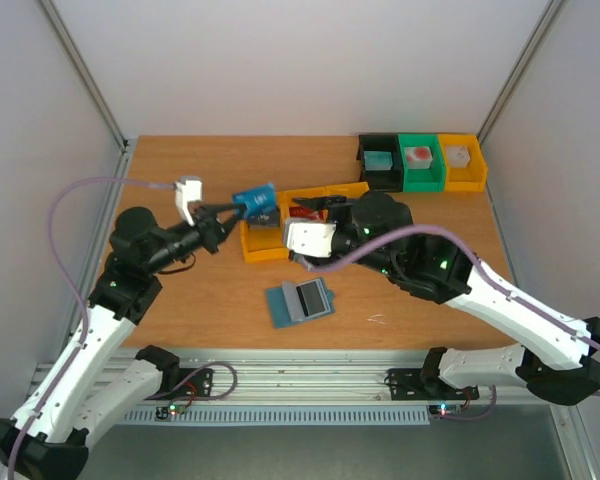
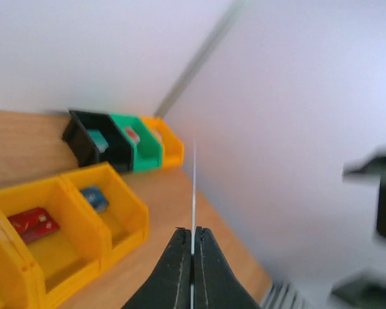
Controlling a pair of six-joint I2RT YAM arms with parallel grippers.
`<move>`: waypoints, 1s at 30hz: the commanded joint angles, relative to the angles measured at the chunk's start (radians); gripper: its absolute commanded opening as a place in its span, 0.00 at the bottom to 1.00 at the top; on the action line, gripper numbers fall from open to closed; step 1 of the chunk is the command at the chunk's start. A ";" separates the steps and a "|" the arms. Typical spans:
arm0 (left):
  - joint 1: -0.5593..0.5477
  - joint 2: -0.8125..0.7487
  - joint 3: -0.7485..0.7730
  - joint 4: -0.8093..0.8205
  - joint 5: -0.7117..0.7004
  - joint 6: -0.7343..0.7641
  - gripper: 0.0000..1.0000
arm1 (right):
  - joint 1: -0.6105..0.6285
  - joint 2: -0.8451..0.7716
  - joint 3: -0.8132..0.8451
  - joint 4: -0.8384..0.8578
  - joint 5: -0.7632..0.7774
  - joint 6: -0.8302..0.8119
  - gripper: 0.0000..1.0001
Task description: Take the credit cards out of the card holder
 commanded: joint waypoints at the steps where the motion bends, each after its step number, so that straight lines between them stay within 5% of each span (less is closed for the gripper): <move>1: 0.084 0.008 0.137 0.091 -0.144 -0.510 0.00 | -0.002 -0.027 -0.268 0.749 -0.034 -0.681 0.81; 3: 0.108 0.010 0.184 0.031 -0.164 -0.636 0.00 | -0.018 0.028 -0.277 0.894 -0.073 -0.853 0.81; 13: 0.147 -0.012 0.196 0.064 -0.182 -0.749 0.00 | -0.090 0.221 -0.194 1.248 -0.163 -1.088 0.69; 23: 0.149 0.030 0.189 0.048 -0.194 -0.807 0.00 | -0.102 0.274 -0.188 1.197 -0.202 -1.142 0.54; 30: 0.149 0.033 0.190 0.069 -0.184 -0.797 0.00 | -0.113 0.331 -0.153 1.219 -0.202 -1.207 0.57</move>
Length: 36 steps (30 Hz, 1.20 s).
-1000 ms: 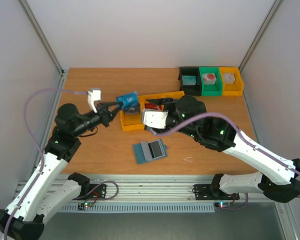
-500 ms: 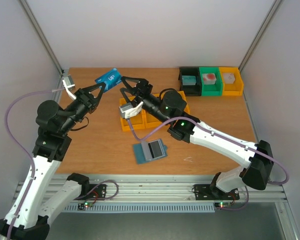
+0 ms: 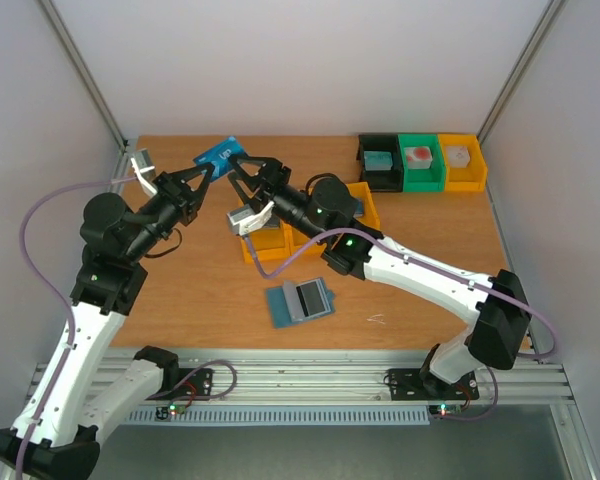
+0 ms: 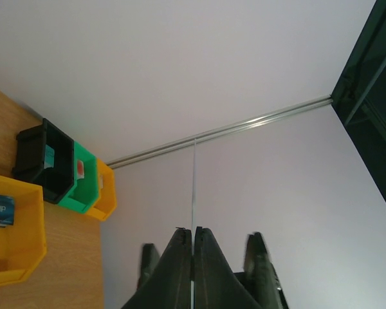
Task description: Take the credit cards out of the card holder
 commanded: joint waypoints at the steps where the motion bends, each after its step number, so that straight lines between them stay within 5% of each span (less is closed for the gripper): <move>1: 0.006 -0.007 -0.003 0.051 0.008 -0.003 0.00 | -0.009 0.022 0.044 0.045 -0.027 -0.365 0.57; 3: 0.005 -0.011 -0.011 0.048 0.007 -0.001 0.00 | -0.009 0.033 0.058 0.041 -0.035 -0.368 0.55; 9: 0.005 -0.013 -0.041 0.008 -0.006 -0.016 0.00 | -0.010 0.096 0.113 0.081 -0.020 -0.379 0.03; 17: 0.006 -0.033 -0.056 0.092 0.025 0.051 0.00 | -0.014 0.088 0.111 0.106 -0.011 -0.360 0.01; 18: 0.006 -0.040 -0.068 0.092 0.019 0.054 0.12 | -0.014 0.084 0.114 0.106 0.003 -0.342 0.01; 19: 0.005 -0.047 -0.085 0.105 0.018 0.058 0.35 | -0.014 0.078 0.122 0.088 0.032 -0.313 0.01; 20: 0.006 -0.053 -0.110 0.121 0.024 0.087 0.71 | -0.015 0.065 0.129 0.045 0.077 -0.250 0.01; 21: 0.005 -0.063 -0.142 0.141 0.030 0.118 0.94 | -0.019 0.043 0.138 -0.032 0.140 -0.180 0.01; 22: 0.007 -0.073 -0.180 0.152 0.027 0.172 0.99 | -0.029 0.006 0.147 -0.164 0.186 -0.089 0.01; 24: 0.019 -0.104 -0.251 0.101 -0.034 0.272 0.99 | -0.074 -0.081 0.204 -0.572 0.183 0.204 0.01; 27: 0.075 -0.136 -0.370 0.025 -0.140 0.342 0.99 | -0.228 -0.144 0.324 -1.110 -0.143 0.568 0.01; 36: 0.207 -0.163 -0.591 -0.055 -0.303 0.397 0.99 | -0.578 -0.013 0.405 -1.677 -0.258 0.663 0.01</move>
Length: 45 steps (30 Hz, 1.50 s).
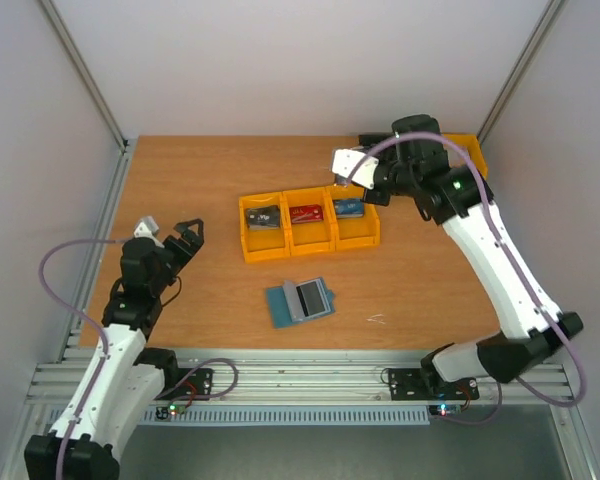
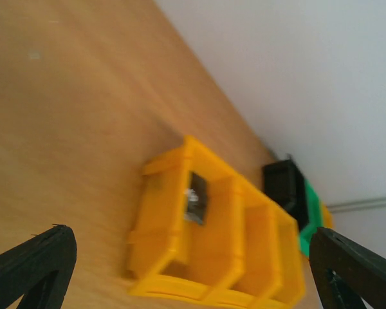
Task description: Take the credit cards out of the card holder
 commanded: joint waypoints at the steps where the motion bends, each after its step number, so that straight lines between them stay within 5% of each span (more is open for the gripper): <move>1: 0.055 -0.024 -0.075 -0.019 -0.093 0.042 0.99 | -0.151 0.145 0.005 -0.385 -0.038 0.103 0.01; 9: 0.135 -0.023 -0.166 -0.033 -0.161 0.089 0.99 | -0.191 0.326 -0.041 -0.132 0.186 0.005 0.01; 20: 0.155 -0.009 -0.187 0.049 -0.161 0.214 0.99 | -0.191 0.465 -0.161 0.236 0.306 -0.085 0.01; 34: 0.227 0.095 -0.188 0.056 -0.155 0.227 0.99 | -0.181 0.562 -0.263 0.443 0.292 -0.233 0.01; 45: 0.253 0.136 -0.187 0.051 -0.147 0.225 0.99 | -0.147 0.529 -0.303 0.384 0.230 -0.240 0.01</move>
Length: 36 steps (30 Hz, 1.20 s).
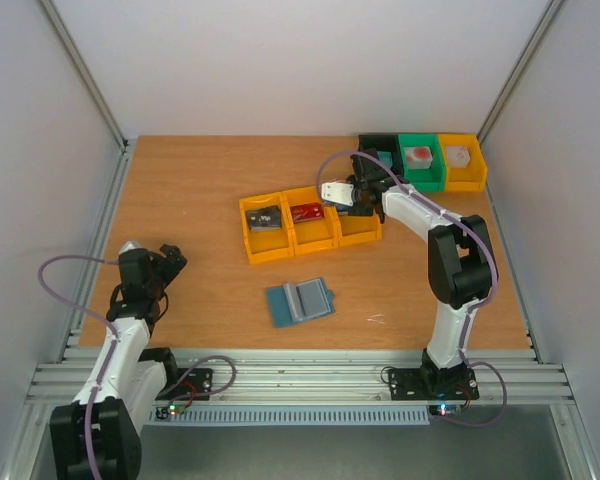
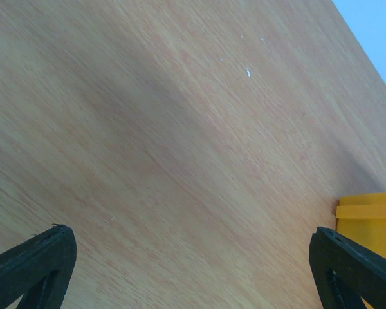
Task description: Take the credit cards out of the card holder
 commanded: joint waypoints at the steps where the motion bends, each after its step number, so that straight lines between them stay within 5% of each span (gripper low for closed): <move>1: 0.007 0.014 -0.009 0.055 -0.008 0.017 0.99 | 0.018 -0.009 -0.024 -0.047 -0.029 -0.023 0.01; 13: 0.007 0.021 -0.010 0.054 -0.003 0.017 0.99 | 0.008 0.067 -0.051 0.166 -0.021 -0.077 0.01; 19: 0.007 0.020 -0.012 0.058 -0.004 0.014 0.99 | 0.007 0.095 -0.040 0.206 -0.017 -0.111 0.13; 22: 0.008 0.007 -0.014 0.058 -0.005 0.013 0.99 | 0.007 0.085 -0.061 0.225 -0.017 -0.105 0.30; 26: 0.007 -0.002 -0.017 0.061 -0.007 -0.004 0.99 | 0.007 0.075 -0.063 0.180 0.031 -0.105 0.65; 33: 0.007 -0.051 -0.024 0.078 -0.008 -0.023 0.99 | 0.002 0.007 -0.045 0.135 0.049 -0.078 0.81; 36: 0.007 -0.069 -0.026 0.088 -0.010 -0.016 0.99 | 0.003 -0.015 -0.046 0.147 0.057 -0.057 0.98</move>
